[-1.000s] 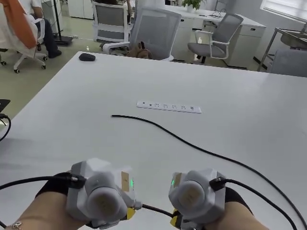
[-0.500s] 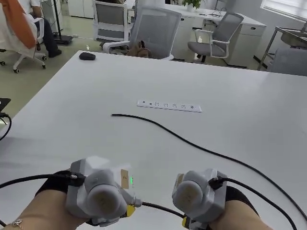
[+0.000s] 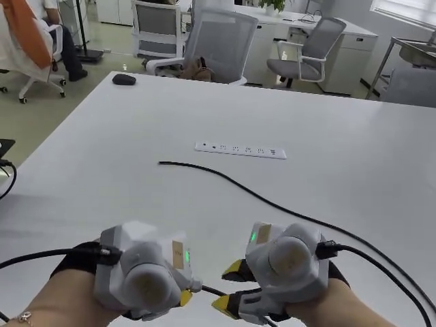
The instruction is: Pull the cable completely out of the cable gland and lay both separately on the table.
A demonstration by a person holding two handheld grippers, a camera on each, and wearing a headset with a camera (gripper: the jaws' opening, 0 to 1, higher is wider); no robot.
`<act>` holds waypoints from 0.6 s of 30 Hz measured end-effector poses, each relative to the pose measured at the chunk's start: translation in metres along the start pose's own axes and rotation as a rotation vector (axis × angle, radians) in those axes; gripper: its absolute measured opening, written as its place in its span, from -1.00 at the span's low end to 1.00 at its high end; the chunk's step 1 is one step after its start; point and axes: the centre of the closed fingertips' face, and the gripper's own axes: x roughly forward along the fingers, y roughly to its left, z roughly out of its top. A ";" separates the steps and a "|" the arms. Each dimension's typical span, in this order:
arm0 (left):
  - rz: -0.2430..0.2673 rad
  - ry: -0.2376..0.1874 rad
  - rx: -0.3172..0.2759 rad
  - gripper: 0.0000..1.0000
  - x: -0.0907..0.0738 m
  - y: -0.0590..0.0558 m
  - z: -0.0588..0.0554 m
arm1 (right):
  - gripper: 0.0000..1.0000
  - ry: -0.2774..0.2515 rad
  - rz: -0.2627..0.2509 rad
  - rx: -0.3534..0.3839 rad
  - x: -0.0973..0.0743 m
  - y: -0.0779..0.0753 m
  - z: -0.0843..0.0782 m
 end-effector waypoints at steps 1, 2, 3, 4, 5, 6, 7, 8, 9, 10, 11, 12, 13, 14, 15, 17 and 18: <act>0.005 -0.006 0.004 -0.66 0.000 0.001 0.002 | -0.51 -0.007 0.003 -0.004 0.000 0.001 0.001; 0.008 -0.010 0.006 -0.66 0.000 0.002 0.002 | -0.52 -0.013 0.005 -0.010 0.001 0.002 0.003; 0.014 -0.015 0.010 -0.66 0.000 0.003 0.004 | -0.52 -0.015 0.005 -0.028 0.001 0.004 0.004; 0.015 -0.018 0.011 -0.66 0.000 0.003 0.004 | -0.54 -0.015 0.003 -0.045 0.002 0.004 0.005; 0.020 -0.027 0.014 -0.66 0.000 0.004 0.006 | -0.57 -0.011 -0.003 -0.080 0.003 0.004 0.006; 0.020 -0.032 0.014 -0.66 0.000 0.004 0.007 | -0.60 -0.014 -0.005 -0.114 0.003 0.004 0.008; 0.021 -0.035 0.011 -0.66 -0.001 0.005 0.008 | -0.62 -0.029 -0.009 -0.134 0.004 0.005 0.011; 0.024 -0.044 0.010 -0.66 -0.001 0.005 0.009 | -0.65 -0.024 -0.008 -0.122 0.004 0.005 0.011; 0.026 -0.053 0.007 -0.66 -0.002 0.006 0.011 | -0.71 -0.014 -0.010 -0.118 0.005 0.004 0.009; 0.029 -0.065 0.002 -0.66 -0.002 0.007 0.013 | -0.76 -0.009 -0.009 -0.123 0.005 0.004 0.008; 0.031 -0.072 0.000 -0.66 -0.003 0.007 0.015 | -0.78 -0.004 -0.014 -0.131 0.005 0.003 0.007; 0.030 -0.072 -0.001 -0.66 -0.003 0.007 0.015 | -0.81 -0.004 -0.017 -0.134 0.005 0.003 0.007; 0.030 -0.073 0.002 -0.66 -0.003 0.006 0.016 | -0.85 -0.004 -0.025 -0.137 0.005 0.001 0.007; 0.029 -0.071 0.004 -0.66 -0.003 0.006 0.015 | -0.90 -0.006 -0.030 -0.139 0.005 0.000 0.007; 0.028 -0.071 0.003 -0.66 -0.003 0.005 0.015 | -0.92 -0.010 -0.033 -0.139 0.004 -0.002 0.007; 0.030 -0.075 -0.004 -0.66 -0.004 0.007 0.016 | -0.93 -0.013 -0.033 -0.125 0.004 -0.002 0.007; 0.031 -0.077 -0.005 -0.66 -0.004 0.007 0.016 | -0.93 -0.014 -0.035 -0.126 0.004 -0.003 0.007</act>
